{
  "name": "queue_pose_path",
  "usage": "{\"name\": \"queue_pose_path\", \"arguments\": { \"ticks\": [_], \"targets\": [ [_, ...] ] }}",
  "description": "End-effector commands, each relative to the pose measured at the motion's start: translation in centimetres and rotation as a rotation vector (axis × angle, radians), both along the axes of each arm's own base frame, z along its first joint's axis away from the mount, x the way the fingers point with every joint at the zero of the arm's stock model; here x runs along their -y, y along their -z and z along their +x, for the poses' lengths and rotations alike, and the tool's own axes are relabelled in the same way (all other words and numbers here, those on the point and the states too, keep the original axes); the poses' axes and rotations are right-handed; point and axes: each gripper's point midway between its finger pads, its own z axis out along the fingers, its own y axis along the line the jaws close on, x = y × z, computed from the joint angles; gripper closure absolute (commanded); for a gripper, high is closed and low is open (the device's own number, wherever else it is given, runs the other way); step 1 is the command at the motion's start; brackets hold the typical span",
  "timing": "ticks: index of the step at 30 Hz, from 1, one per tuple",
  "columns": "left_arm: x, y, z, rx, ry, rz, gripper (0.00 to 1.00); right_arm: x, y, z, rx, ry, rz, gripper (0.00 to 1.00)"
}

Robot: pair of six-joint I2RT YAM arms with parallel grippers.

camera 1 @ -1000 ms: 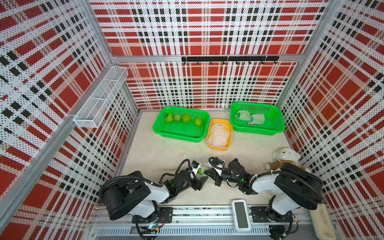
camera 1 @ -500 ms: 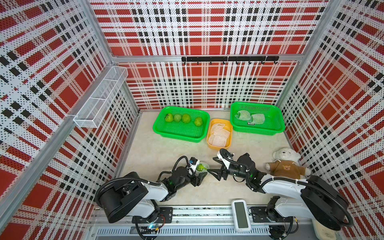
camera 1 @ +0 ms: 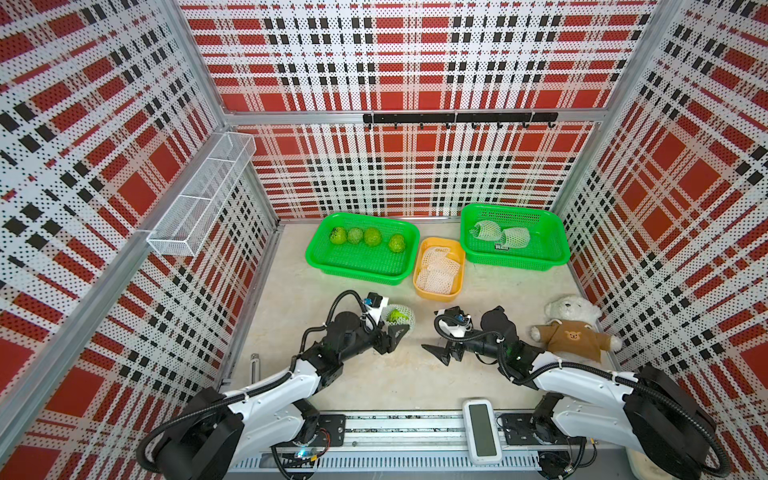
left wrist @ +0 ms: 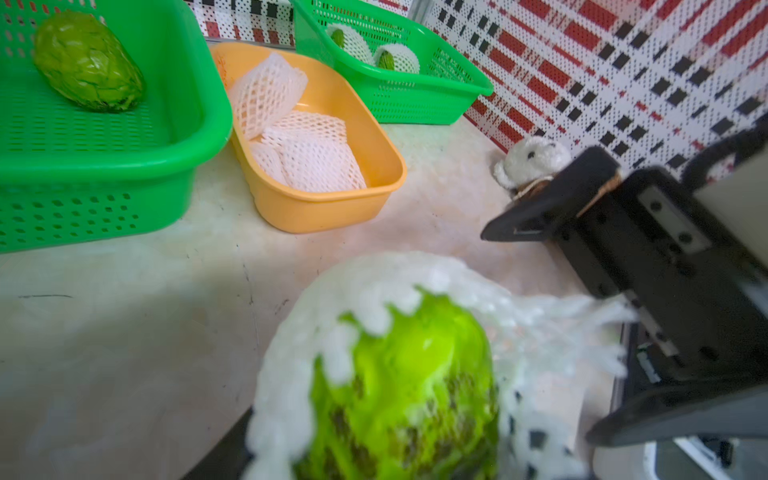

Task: Sleeve custard apples in foam nets
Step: Pick up the custard apple from the center of the board, then place the custard apple in the basket.

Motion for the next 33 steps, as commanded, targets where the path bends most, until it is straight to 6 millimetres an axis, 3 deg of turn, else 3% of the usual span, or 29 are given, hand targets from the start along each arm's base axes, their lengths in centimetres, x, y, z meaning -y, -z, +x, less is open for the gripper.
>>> {"name": "queue_pose_path", "arguments": {
  "ticks": [1, 7, 11, 16, 22, 29, 33],
  "targets": [
    [0.2, -0.3, -1.3, -0.196, 0.088, -0.036, 0.45, -0.2, -2.1, 1.3, 0.351, 0.036, -0.094, 0.0],
    [1.1, -3.0, -2.1, -0.345, 0.175, -0.055, 0.47, -1.6, -4.6, 3.3, 0.627, 0.09, -0.082, 0.0],
    [1.3, -4.6, -3.0, -0.436, 0.232, -0.038, 0.48, -3.3, -5.1, 2.7, 0.745, 0.005, -0.054, 0.0],
    [0.9, -6.1, -3.8, -0.535, 0.307, -0.059, 0.5, -3.9, -7.3, 1.5, 0.824, -0.026, 0.059, 0.0],
    [0.5, -6.2, -4.9, -0.583, 0.382, 0.014, 0.51, -4.1, -9.5, -0.1, 0.817, -0.073, 0.104, 0.0],
    [0.7, -6.3, -5.6, -0.578, 0.46, 0.046, 0.53, -5.0, -10.0, -2.1, 0.815, -0.183, 0.057, 0.0],
    [0.9, -6.1, -6.1, -0.583, 0.491, 0.088, 0.53, -5.1, -10.7, -2.1, 0.826, -0.18, 0.052, 0.0]
  ]
}}
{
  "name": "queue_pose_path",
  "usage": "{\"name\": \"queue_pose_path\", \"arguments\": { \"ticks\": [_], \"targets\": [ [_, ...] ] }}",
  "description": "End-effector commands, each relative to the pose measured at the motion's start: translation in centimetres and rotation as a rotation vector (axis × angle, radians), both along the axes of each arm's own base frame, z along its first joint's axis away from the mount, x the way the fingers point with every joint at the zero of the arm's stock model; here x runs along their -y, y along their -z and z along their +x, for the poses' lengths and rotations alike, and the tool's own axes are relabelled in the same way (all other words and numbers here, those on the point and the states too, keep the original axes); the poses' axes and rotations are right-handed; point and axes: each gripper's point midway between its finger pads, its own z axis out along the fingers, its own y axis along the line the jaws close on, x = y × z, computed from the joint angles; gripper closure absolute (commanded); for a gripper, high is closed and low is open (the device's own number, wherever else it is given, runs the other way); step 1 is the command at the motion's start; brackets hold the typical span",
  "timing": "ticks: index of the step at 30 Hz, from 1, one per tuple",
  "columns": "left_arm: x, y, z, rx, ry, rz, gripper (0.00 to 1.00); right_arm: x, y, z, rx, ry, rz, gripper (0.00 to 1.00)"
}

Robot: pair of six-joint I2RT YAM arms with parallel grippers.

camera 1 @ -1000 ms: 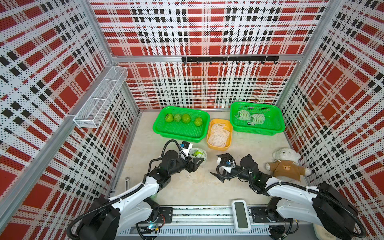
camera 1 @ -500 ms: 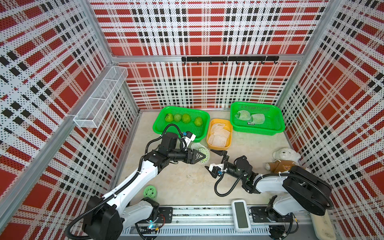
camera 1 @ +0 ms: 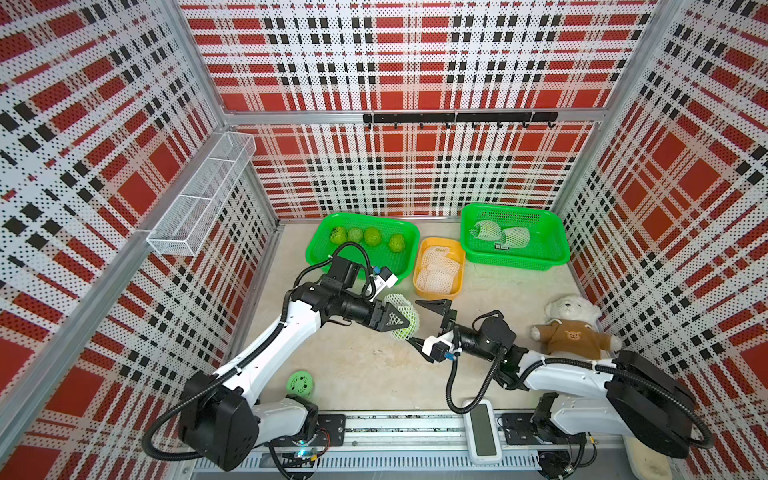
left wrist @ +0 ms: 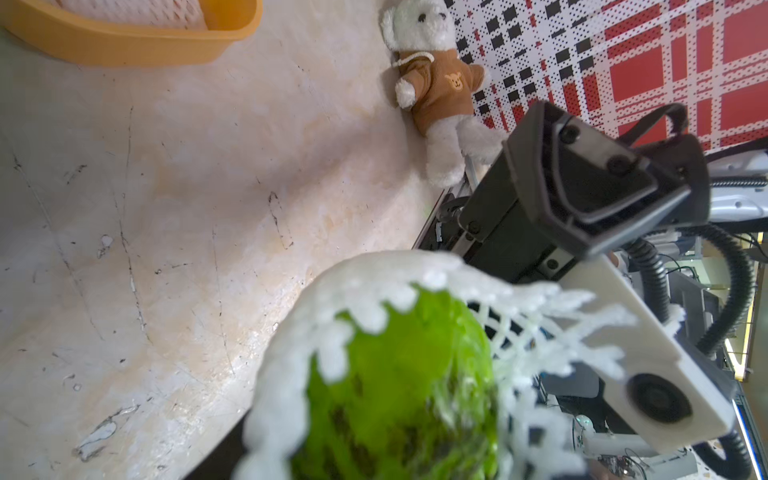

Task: Sleeve custard apples in foam nets
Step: Place the custard apple in the basket.

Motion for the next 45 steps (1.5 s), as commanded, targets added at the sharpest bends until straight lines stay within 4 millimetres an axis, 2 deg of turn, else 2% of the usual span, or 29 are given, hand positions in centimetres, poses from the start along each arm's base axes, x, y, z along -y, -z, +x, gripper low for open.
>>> {"name": "queue_pose_path", "arguments": {
  "ticks": [1, 13, 21, 25, 28, 30, 33, 35, 45],
  "targets": [
    [0.0, -0.1, -1.4, -0.002, 0.08, 0.027, 0.54, -0.3, -2.4, -0.3, 0.068, -0.01, 0.024, 0.0],
    [1.1, 0.4, -2.7, 0.025, 0.172, 0.089, 0.55, -0.7, -3.1, -0.9, 0.082, -0.027, -0.129, 0.0],
    [1.1, -0.4, -2.8, 0.054, 0.173, 0.081, 0.56, -0.1, -3.0, 0.2, 0.036, 0.041, -0.17, 0.03],
    [1.2, -0.5, -2.9, 0.059, 0.178, 0.075, 0.54, -0.1, -3.1, 0.1, 0.029, 0.039, -0.171, 0.11],
    [1.2, -0.7, -3.1, 0.063, 0.184, 0.068, 0.51, -0.1, -3.0, 0.2, 0.021, 0.045, -0.18, 0.21],
    [1.2, -0.7, -3.2, 0.064, 0.184, 0.07, 0.5, -0.1, -3.1, 0.3, 0.012, 0.05, -0.177, 0.24],
    [1.2, -0.9, -3.4, 0.062, 0.185, 0.063, 0.47, 0.0, -3.6, 0.6, -0.007, 0.066, -0.159, 0.32],
    [1.2, -0.9, -3.5, 0.063, 0.183, 0.063, 0.39, 0.0, -4.2, 0.7, -0.012, 0.075, -0.136, 0.37],
    [1.6, -2.2, -4.2, 0.084, 0.169, -0.011, 0.17, 0.2, -6.3, 1.6, -0.07, 0.12, -0.023, 0.38]
  ]
}}
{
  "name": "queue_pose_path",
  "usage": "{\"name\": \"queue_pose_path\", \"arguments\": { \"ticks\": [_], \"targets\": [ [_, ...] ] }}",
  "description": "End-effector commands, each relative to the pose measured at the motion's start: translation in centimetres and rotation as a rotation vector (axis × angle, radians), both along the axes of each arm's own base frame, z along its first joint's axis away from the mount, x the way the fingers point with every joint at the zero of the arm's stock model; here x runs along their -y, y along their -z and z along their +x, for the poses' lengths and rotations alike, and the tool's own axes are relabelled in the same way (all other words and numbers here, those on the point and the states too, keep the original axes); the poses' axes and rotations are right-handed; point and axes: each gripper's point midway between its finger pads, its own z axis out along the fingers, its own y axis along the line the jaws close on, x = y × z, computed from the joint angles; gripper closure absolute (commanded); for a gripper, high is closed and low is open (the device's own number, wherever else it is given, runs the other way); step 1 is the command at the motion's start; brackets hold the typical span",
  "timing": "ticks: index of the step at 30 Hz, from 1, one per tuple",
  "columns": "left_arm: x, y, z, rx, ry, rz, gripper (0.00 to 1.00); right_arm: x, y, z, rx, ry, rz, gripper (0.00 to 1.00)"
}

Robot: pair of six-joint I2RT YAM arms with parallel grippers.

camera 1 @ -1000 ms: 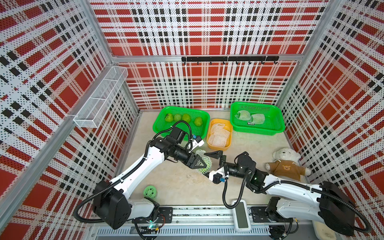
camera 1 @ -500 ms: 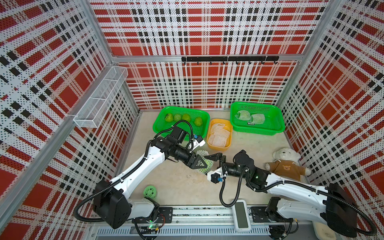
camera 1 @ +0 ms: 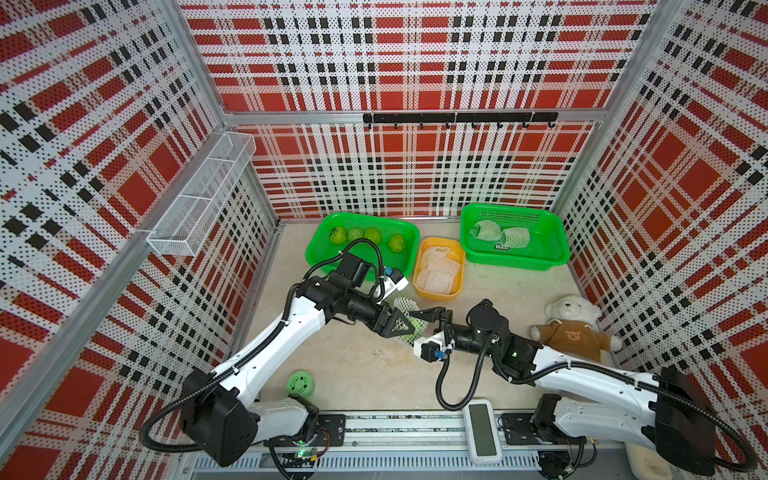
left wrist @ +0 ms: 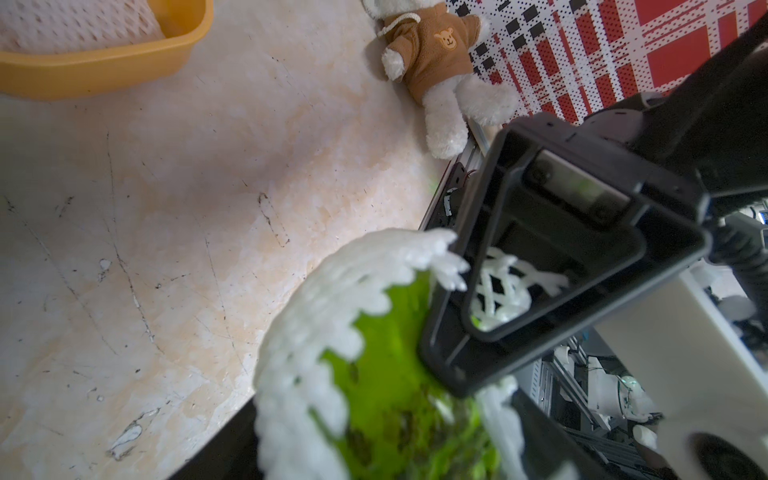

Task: Sleeve custard apples in foam nets
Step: Place the custard apple in the basket.

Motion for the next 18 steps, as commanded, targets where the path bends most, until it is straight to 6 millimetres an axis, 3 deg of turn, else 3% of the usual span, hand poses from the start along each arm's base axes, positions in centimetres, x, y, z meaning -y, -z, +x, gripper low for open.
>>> {"name": "queue_pose_path", "arguments": {
  "ticks": [1, 5, 6, 12, 16, 18],
  "targets": [
    [0.3, -0.9, -2.6, -0.049, 0.052, -0.053, 0.15, 0.6, -6.1, 2.3, 0.071, 0.114, 0.181, 0.38],
    [0.0, -1.9, -1.9, -0.029, 0.021, -0.089, 0.09, 0.7, -6.2, 2.3, 0.053, 0.119, 0.192, 0.38],
    [-0.2, -2.2, -1.6, -0.022, 0.008, -0.096, 0.0, 0.8, -6.3, 2.2, 0.051, 0.114, 0.189, 0.38],
    [-1.4, -4.1, 0.5, 0.005, -0.084, -0.168, 0.01, 1.2, -6.1, 2.5, 0.017, 0.147, 0.187, 0.37],
    [-2.9, -5.8, 2.3, 0.043, -0.172, -0.242, 0.01, 2.3, -6.5, 4.8, -0.079, 0.254, 0.2, 0.36],
    [-4.1, -7.0, 3.5, 0.079, -0.237, -0.29, 0.01, 3.7, -6.9, 7.2, -0.17, 0.371, 0.216, 0.36]
  ]
}}
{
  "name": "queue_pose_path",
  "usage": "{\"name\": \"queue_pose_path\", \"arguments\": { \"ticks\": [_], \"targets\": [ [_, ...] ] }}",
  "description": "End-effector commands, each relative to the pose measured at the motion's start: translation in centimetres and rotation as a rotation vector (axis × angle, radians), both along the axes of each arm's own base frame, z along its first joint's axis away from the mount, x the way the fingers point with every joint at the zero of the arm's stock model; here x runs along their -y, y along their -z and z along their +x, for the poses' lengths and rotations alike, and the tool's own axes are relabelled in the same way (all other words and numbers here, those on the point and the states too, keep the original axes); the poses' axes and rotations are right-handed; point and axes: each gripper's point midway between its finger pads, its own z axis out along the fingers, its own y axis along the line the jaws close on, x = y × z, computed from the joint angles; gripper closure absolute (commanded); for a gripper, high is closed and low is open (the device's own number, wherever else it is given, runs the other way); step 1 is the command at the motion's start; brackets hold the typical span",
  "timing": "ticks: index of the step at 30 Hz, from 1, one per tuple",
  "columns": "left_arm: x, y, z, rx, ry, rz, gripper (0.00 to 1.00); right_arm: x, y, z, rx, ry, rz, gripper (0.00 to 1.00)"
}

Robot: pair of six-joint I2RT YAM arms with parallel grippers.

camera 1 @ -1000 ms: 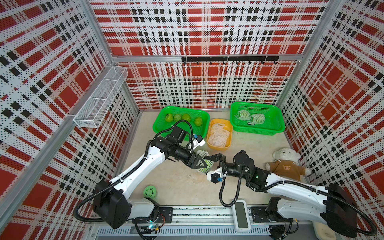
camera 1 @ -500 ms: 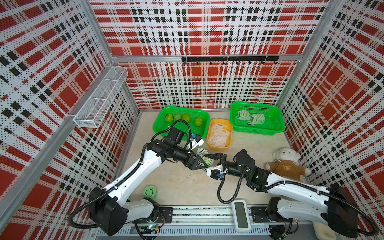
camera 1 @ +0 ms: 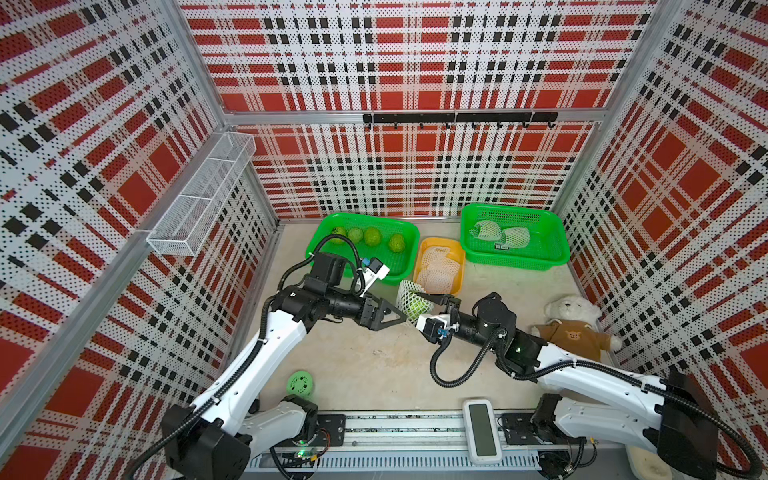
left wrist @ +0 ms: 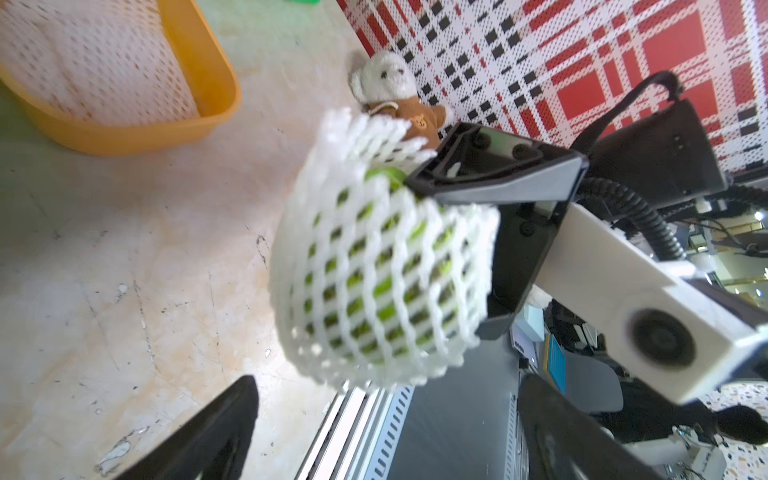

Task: Sleeve custard apples in foam nets
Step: Place the custard apple in the basket.

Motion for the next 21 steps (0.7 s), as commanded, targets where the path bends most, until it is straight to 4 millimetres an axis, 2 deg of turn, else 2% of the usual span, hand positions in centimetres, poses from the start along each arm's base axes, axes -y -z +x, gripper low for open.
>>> {"name": "queue_pose_path", "arguments": {
  "ticks": [1, 4, 8, 11, 15, 18, 21],
  "targets": [
    [-1.4, -2.9, 1.6, 0.081, -0.078, -0.111, 0.01, 2.7, -3.3, 4.4, -0.13, 0.218, 0.116, 0.36],
    [-2.8, -4.1, 2.6, 0.109, -0.141, -0.165, 0.01, 6.5, -3.9, 9.2, -0.298, 0.459, 0.162, 0.35],
    [-3.6, -4.4, 3.6, 0.141, -0.2, -0.171, 0.0, 12.3, -3.1, 15.2, -0.472, 0.783, 0.174, 0.34],
    [-3.7, -4.5, 4.0, 0.172, -0.224, -0.172, 0.01, 16.7, -2.0, 19.0, -0.607, 0.969, 0.227, 0.35],
    [-4.0, -4.7, 4.5, 0.211, -0.256, -0.165, 0.01, 21.8, -0.2, 22.9, -0.713, 1.132, 0.324, 0.35],
    [-4.2, -4.7, 4.6, 0.235, -0.272, -0.152, 0.01, 25.0, 2.0, 25.5, -0.788, 1.229, 0.35, 0.35],
    [-4.4, -4.5, 4.7, 0.247, -0.287, -0.132, 0.01, 25.7, 4.7, 27.5, -0.881, 1.231, 0.324, 0.35]
  ]
}}
